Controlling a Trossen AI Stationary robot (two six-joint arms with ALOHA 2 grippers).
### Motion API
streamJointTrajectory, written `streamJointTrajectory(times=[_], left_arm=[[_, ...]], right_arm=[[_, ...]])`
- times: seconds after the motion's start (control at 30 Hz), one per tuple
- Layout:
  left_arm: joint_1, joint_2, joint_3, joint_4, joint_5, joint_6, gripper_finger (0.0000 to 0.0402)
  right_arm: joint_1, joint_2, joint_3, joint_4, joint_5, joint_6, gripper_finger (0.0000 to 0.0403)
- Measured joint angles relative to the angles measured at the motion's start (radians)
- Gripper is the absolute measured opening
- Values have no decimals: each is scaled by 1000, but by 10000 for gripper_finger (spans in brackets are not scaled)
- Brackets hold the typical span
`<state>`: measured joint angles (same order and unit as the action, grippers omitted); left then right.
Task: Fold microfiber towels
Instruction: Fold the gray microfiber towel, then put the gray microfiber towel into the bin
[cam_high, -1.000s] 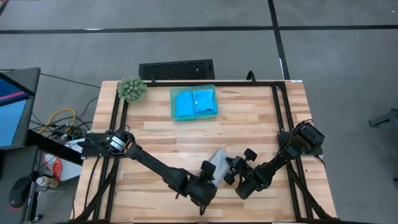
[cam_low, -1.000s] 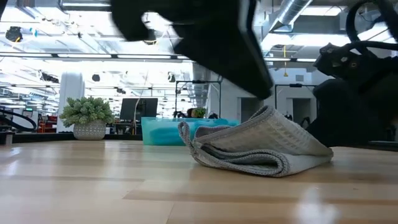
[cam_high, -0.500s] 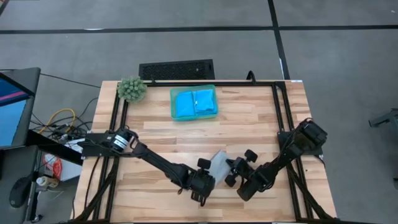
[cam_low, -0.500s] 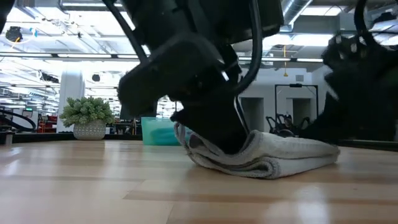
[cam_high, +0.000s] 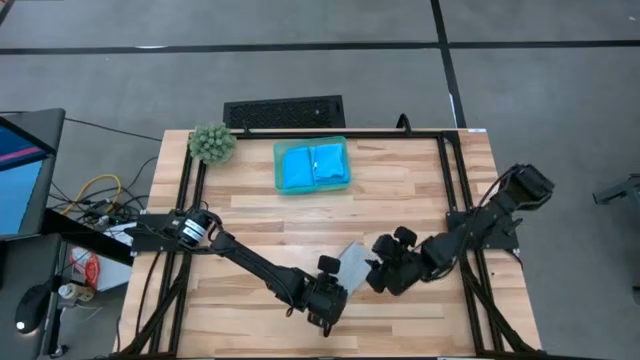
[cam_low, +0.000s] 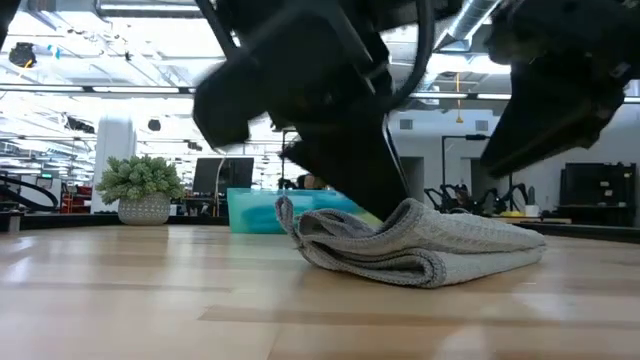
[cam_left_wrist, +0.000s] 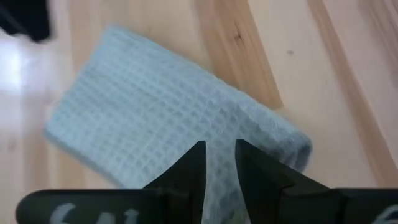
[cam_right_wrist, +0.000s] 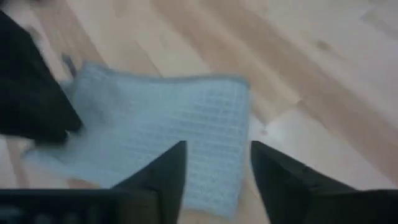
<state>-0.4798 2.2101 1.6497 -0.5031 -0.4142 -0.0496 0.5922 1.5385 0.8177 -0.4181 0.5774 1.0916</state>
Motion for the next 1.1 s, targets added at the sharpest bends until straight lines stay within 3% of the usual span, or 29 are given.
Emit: streamJointTrajectory(times=[0.1,0.2,0.5,0.77,0.93,1.1], left_arm=[[-13,0,50,-88,-51,-20,80],[-27,0,64,-113,-108,-45,80],[-45,4,-16,45,-151,-91,80],[-47,4,-130,178,-126,-147,80],[-50,0,-175,237,-125,-190,80],[-53,0,-176,239,-130,-191,80]], right_arm=[[-66,10,0,25,-119,-80,253],[-129,36,-1,22,-207,-139,278],[-251,121,0,158,-438,-272,285],[-267,209,8,229,-516,-282,283],[-269,212,5,244,-541,-258,233],[-268,212,3,236,-564,-255,119]])
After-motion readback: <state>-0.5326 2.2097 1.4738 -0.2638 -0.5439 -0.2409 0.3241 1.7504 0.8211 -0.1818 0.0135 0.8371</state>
